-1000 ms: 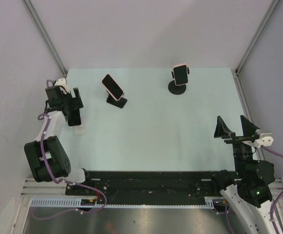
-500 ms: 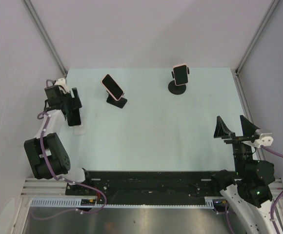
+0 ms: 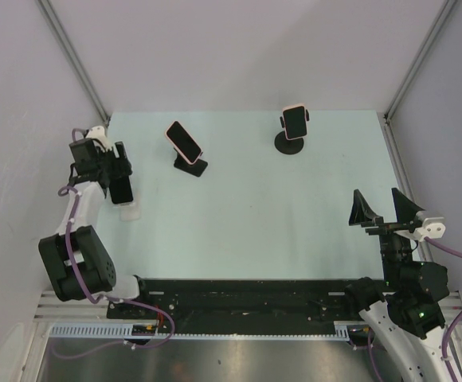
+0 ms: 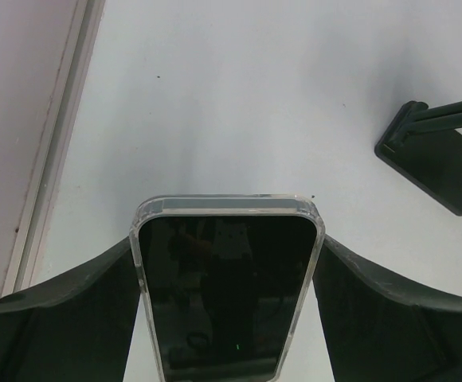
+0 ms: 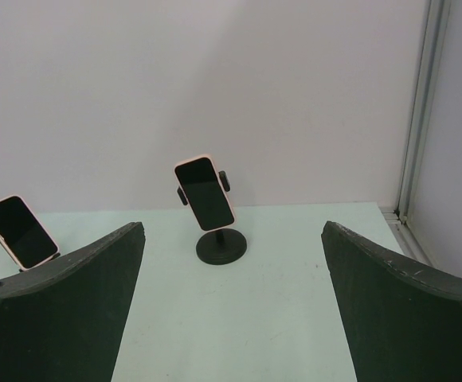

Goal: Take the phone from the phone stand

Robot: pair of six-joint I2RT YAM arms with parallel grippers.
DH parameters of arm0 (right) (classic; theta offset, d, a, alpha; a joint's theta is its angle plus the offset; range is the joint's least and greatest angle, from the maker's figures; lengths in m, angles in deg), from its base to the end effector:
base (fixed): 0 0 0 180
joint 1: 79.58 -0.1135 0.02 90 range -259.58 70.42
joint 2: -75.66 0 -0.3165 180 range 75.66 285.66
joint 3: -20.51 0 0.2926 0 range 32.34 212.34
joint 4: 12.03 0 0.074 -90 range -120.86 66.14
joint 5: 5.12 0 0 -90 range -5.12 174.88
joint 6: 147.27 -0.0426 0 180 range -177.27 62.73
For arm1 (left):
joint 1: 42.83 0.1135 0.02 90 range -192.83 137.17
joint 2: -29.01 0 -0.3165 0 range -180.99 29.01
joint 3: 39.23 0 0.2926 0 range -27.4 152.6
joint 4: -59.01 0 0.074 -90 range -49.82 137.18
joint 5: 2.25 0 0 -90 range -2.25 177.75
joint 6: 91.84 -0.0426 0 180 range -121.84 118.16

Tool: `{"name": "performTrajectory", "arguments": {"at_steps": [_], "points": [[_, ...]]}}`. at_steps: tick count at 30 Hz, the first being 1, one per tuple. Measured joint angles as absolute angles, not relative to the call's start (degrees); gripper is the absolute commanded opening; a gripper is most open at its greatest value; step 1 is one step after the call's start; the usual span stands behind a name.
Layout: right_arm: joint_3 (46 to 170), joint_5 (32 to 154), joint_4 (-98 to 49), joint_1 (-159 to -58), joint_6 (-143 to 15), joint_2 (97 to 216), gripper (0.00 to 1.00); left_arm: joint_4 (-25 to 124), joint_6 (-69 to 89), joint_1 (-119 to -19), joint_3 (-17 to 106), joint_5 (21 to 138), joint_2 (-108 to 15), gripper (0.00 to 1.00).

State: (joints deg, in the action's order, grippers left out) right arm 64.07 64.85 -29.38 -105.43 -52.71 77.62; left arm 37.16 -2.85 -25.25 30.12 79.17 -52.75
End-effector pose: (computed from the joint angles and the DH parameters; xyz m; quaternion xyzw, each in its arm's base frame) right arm 0.0302 -0.0016 0.3654 0.0007 0.5541 0.0600 0.8303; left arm 0.3417 0.1016 0.2985 -0.0924 0.8774 0.0100 0.4707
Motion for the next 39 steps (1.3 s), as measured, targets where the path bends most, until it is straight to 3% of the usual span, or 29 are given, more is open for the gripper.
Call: {"name": "performTrajectory", "arguments": {"at_steps": [4,12,18,24,32,39], "points": [[64.1,65.0,-29.4,-105.4,-52.7,77.6,1.00,36.9,-2.0,-25.2,30.0,78.6,-50.0,0.20],[64.1,66.6,-29.5,-105.4,-52.7,77.6,1.00,36.6,0.8,-28.1,28.3,80.1,-40.7,0.00],[66.4,67.0,-31.8,-105.4,-54.8,78.7,1.00,36.4,4.4,-34.8,26.8,82.4,-33.6,0.00],[72.5,70.0,-34.9,-105.4,-59.7,87.8,1.00,36.4,11.4,-39.3,23.8,84.3,-26.7,0.00],[73.0,86.6,-35.4,-105.4,-65.3,102.3,1.00,36.3,21.7,-43.6,19.3,78.9,-24.2,0.00],[71.0,102.2,-24.9,-105.9,-71.8,117.4,1.00,36.0,27.4,-48.6,16.7,73.1,-25.2,0.00]]}}
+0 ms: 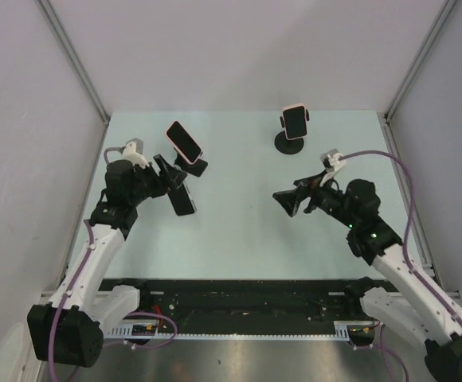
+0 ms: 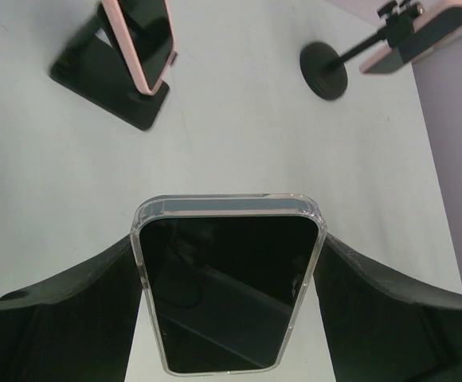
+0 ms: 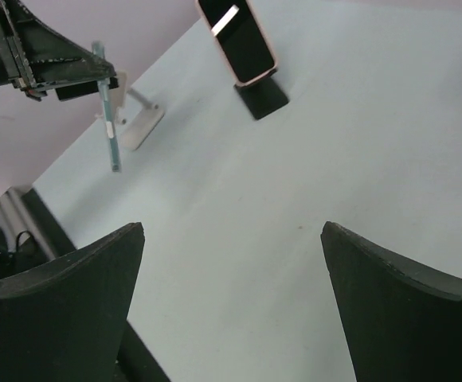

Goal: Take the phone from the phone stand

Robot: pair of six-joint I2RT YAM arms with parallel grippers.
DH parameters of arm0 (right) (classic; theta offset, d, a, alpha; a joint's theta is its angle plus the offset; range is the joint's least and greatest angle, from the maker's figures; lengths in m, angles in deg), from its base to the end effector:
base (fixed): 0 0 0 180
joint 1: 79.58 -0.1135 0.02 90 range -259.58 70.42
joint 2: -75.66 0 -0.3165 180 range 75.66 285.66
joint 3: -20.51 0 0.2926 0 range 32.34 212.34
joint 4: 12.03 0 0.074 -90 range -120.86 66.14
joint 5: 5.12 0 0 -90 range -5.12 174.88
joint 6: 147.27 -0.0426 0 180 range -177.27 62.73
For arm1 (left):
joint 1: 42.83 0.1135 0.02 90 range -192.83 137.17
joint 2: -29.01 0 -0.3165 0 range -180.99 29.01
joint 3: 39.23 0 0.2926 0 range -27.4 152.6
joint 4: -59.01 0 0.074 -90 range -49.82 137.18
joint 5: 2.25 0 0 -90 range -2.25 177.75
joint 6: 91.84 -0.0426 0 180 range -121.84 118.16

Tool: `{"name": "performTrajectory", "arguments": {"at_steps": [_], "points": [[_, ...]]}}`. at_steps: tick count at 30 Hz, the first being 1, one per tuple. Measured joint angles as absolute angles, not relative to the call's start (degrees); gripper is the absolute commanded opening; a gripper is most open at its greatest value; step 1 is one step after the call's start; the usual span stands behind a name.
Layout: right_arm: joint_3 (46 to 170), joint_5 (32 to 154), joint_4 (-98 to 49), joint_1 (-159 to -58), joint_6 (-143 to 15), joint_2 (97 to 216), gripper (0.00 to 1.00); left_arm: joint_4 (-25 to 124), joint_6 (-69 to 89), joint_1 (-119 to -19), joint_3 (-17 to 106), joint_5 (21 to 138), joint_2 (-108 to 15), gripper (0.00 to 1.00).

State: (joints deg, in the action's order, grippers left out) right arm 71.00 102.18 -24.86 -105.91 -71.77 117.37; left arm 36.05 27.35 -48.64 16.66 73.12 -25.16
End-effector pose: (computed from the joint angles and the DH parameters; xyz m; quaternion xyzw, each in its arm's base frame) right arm 0.1622 0.0944 0.3607 -0.1765 0.7089 0.3382 0.5932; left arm 0.2323 -0.0345 0.3371 -0.0955 0.8162 -0.2686 0.5026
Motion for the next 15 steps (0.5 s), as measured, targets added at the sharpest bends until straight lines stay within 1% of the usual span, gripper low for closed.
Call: {"name": "performTrajectory", "arguments": {"at_steps": [4,8,10,15], "points": [[69.7,105.5,-17.2,-109.5,-76.8,129.4,1.00,36.1,29.8,-51.5,15.6,71.5,-27.5,0.00],[68.6,101.7,-11.2,-120.5,-78.8,138.4,1.00,35.9,31.8,-52.7,14.3,69.7,-29.5,0.00],[68.6,99.9,-5.6,-125.6,-79.9,142.4,1.00,35.9,32.4,-52.7,14.1,69.1,-30.1,0.00],[68.6,96.7,9.0,-130.7,-83.7,153.0,1.00,35.9,33.3,-52.7,13.6,68.4,-30.2,0.00]]}}
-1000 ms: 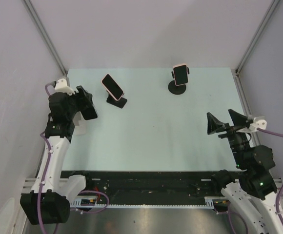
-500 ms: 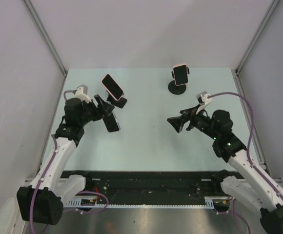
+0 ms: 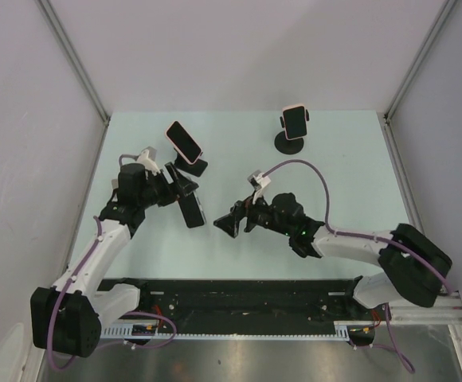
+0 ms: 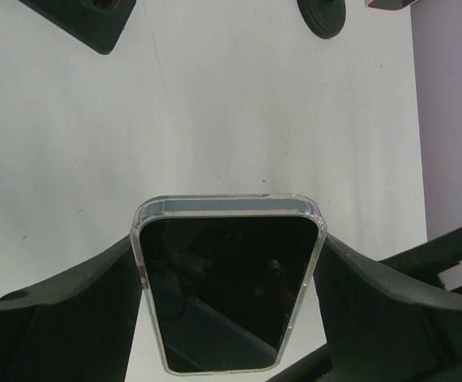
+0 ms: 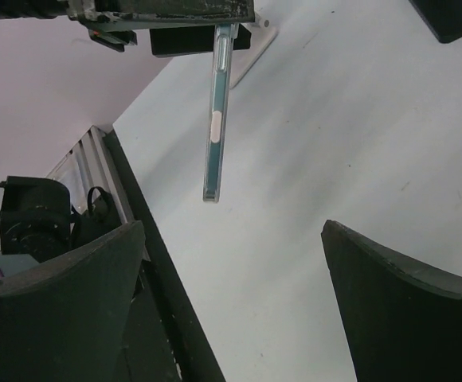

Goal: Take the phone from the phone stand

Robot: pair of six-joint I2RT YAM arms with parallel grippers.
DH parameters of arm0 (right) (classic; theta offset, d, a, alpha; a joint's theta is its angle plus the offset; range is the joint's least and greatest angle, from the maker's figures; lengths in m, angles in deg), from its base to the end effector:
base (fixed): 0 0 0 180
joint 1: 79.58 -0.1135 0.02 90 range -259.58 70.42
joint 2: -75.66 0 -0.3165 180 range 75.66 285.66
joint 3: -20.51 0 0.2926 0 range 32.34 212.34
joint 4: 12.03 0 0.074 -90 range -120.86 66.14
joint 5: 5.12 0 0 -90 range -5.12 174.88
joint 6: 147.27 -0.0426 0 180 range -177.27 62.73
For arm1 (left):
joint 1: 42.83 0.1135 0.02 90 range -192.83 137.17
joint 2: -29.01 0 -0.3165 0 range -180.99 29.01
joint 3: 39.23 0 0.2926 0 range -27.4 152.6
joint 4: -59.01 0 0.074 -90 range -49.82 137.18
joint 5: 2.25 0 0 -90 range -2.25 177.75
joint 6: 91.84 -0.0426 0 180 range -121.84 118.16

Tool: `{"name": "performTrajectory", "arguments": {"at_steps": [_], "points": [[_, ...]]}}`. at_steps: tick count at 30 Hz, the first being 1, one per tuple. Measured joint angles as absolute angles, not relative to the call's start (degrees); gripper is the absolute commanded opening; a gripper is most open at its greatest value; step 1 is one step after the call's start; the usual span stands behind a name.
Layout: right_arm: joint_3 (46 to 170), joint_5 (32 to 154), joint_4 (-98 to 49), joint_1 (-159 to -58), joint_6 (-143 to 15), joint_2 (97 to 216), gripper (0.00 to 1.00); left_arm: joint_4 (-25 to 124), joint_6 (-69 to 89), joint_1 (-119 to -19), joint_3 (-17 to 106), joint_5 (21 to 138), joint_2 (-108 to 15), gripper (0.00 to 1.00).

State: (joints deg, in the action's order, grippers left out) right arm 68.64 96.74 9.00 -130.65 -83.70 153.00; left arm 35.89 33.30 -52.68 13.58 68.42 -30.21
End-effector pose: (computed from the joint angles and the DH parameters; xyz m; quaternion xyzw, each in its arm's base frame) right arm 0.1946 0.2549 0.2631 -0.2265 0.7199 0.4686 0.4591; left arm 0.2421 -0.0563 0.2965 -0.1040 0.8496 -0.3239 0.4031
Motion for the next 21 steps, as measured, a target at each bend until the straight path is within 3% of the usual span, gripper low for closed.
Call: {"name": "performTrajectory", "arguments": {"at_steps": [6,21], "points": [[69.9,95.2,19.4,-133.8,-87.3,163.7,0.95,35.9,33.9,-52.7,12.9,67.9,-30.2,0.00],[82.9,94.3,20.0,-137.2,-87.5,174.1,0.62,35.9,34.1,-52.9,12.7,67.0,-30.2,0.00]]}}
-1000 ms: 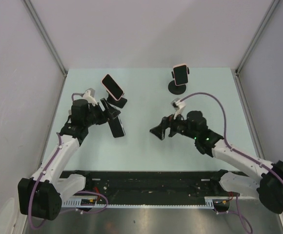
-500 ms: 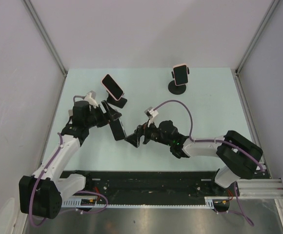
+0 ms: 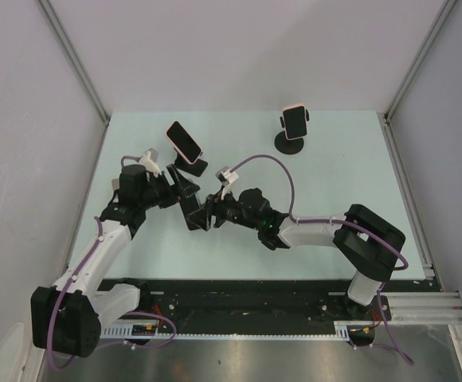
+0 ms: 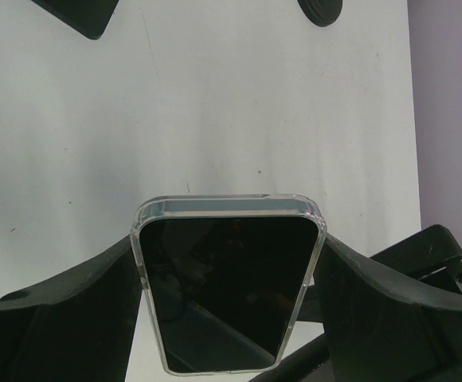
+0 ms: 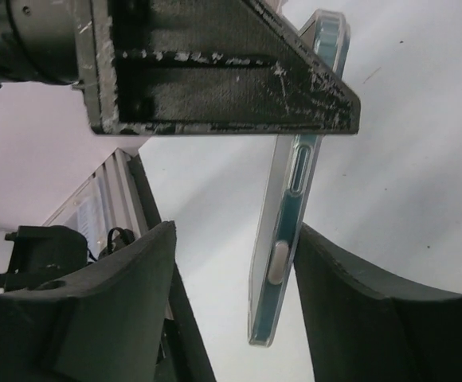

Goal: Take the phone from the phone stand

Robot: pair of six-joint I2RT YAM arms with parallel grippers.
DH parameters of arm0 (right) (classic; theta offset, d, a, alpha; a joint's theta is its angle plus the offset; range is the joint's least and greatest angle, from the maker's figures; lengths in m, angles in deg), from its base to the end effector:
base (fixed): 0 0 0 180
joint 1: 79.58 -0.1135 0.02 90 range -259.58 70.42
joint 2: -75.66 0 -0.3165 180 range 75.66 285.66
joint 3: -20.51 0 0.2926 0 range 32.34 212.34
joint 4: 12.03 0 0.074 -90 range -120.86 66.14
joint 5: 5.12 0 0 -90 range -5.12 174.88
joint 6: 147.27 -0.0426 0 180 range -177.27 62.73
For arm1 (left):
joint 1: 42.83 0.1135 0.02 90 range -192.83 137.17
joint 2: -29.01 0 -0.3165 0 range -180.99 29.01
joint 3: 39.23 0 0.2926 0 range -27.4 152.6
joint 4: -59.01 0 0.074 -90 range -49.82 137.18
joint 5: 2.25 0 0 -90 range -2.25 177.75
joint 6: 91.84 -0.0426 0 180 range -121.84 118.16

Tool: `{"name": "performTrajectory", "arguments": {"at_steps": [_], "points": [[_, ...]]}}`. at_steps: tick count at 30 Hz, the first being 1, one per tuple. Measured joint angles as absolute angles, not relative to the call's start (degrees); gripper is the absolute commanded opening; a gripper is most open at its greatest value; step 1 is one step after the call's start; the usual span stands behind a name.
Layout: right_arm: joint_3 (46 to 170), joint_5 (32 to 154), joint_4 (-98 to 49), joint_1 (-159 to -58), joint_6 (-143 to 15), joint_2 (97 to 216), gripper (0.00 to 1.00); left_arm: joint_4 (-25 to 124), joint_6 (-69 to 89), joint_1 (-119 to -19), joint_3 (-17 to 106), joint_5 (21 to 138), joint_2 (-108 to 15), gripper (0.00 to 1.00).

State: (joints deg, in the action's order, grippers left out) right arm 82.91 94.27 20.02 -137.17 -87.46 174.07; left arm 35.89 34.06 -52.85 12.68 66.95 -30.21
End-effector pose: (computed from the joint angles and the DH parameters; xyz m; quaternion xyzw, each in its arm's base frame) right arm 0.2186 0.3572 0.2466 -0.2268 0.6947 0.5145 0.4485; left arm 0.2400 -0.0578 0.2905 -0.1038 0.8520 -0.3349 0.3888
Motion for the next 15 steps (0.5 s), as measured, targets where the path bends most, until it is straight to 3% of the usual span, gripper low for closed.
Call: {"name": "performTrajectory", "arguments": {"at_steps": [6,7,9,10,15], "points": [[85.7,92.3,14.7,-136.9,-85.6,174.6,0.27,36.0,33.0,-53.9,12.7,66.9,-30.2,0.00],[85.8,92.2,13.9,-136.8,-85.5,174.6,0.15,36.0,32.7,-54.0,12.7,66.8,-30.2,0.01],[86.1,91.5,12.5,-136.5,-85.6,174.6,0.00,35.9,32.1,-54.3,12.7,66.7,-30.2,0.01],[86.2,90.6,11.3,-136.3,-85.9,174.6,0.00,35.9,31.8,-54.3,12.7,66.6,-30.1,0.02],[86.5,91.1,9.8,-135.9,-86.4,174.5,0.00,35.9,31.0,-54.5,12.7,66.8,-30.0,0.54]]}}
